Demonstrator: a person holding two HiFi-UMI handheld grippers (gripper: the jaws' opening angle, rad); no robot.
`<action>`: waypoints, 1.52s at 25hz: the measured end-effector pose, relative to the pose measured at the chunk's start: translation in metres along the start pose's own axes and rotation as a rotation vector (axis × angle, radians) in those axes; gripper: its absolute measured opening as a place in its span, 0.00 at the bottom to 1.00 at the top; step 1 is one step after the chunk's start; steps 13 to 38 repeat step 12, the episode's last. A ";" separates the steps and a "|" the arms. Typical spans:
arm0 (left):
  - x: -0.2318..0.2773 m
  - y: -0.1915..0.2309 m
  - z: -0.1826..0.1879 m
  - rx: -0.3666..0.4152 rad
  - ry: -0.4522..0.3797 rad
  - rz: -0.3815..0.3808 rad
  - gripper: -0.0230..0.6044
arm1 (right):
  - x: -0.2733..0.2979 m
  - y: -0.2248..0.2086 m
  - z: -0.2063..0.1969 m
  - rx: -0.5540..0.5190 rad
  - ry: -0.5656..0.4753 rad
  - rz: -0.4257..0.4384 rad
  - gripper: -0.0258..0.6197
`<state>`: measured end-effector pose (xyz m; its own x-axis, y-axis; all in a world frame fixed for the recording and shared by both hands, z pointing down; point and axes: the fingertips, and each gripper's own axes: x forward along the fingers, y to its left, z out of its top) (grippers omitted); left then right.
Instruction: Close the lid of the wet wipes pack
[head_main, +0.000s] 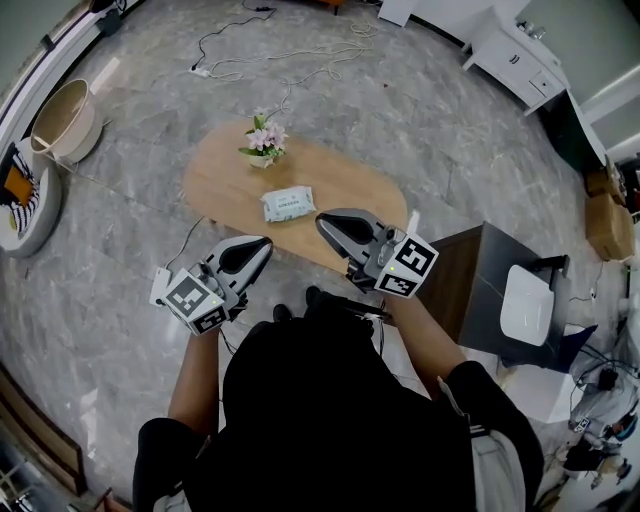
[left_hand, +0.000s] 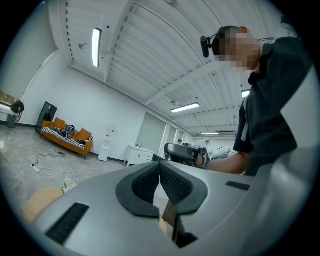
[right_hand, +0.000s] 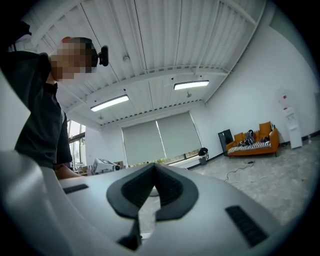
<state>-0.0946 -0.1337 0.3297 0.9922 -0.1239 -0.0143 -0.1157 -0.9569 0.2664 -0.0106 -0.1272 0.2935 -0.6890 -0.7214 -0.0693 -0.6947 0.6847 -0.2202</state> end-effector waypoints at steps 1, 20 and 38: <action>0.000 0.000 0.001 0.005 -0.002 -0.004 0.06 | -0.001 0.000 -0.001 0.000 -0.001 -0.005 0.05; 0.007 -0.004 -0.007 -0.036 -0.003 -0.038 0.06 | -0.011 -0.002 -0.006 0.080 -0.027 -0.024 0.05; 0.007 -0.004 -0.007 -0.036 -0.003 -0.038 0.06 | -0.011 -0.002 -0.006 0.080 -0.027 -0.024 0.05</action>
